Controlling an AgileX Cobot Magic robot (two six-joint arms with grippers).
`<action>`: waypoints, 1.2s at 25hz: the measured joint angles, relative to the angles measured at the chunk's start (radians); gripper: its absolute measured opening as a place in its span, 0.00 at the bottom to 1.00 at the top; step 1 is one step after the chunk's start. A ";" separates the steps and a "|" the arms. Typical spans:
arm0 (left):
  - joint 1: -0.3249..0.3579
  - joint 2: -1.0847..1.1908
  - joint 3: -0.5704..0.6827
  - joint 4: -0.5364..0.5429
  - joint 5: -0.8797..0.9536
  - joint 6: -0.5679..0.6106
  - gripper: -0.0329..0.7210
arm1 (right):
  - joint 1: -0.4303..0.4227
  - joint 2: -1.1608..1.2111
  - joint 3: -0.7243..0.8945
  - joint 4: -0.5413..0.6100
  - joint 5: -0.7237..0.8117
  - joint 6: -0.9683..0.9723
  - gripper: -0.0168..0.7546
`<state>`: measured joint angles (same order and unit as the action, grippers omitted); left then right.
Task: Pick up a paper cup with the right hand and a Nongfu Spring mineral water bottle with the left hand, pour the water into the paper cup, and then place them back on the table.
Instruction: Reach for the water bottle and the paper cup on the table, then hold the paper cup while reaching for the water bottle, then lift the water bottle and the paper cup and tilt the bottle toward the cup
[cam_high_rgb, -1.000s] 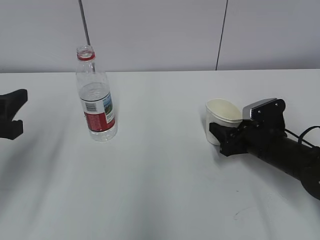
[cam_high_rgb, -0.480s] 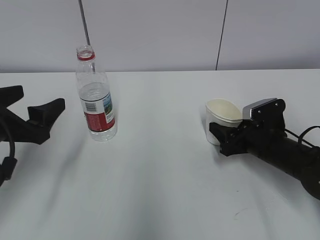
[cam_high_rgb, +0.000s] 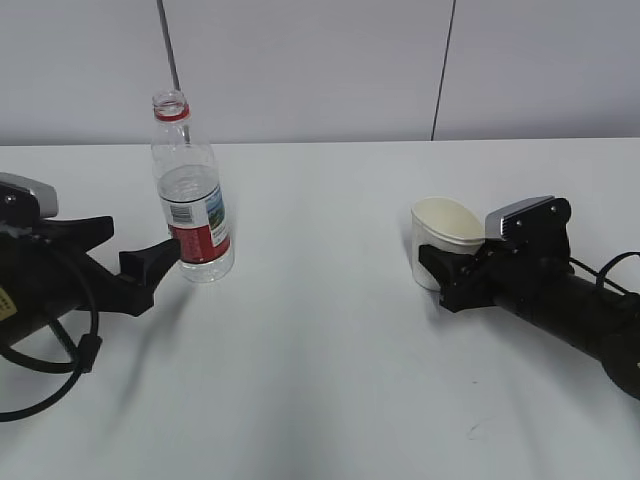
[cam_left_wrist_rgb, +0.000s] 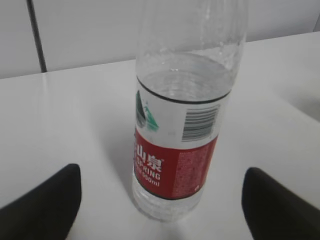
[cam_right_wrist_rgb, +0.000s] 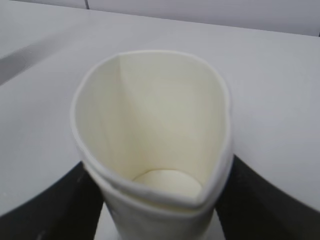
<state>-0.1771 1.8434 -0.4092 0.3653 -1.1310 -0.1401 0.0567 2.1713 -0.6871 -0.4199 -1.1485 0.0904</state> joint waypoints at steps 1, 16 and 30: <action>0.000 0.018 -0.014 0.007 0.000 -0.001 0.83 | 0.000 0.000 0.000 0.000 -0.002 0.000 0.65; -0.015 0.190 -0.264 0.062 -0.007 -0.096 0.83 | 0.000 0.000 0.000 0.000 -0.002 0.000 0.65; -0.057 0.257 -0.350 0.032 -0.007 -0.105 0.75 | 0.000 0.000 0.000 0.000 -0.002 0.000 0.64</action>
<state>-0.2337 2.1008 -0.7587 0.3970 -1.1380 -0.2448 0.0567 2.1713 -0.6871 -0.4199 -1.1506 0.0908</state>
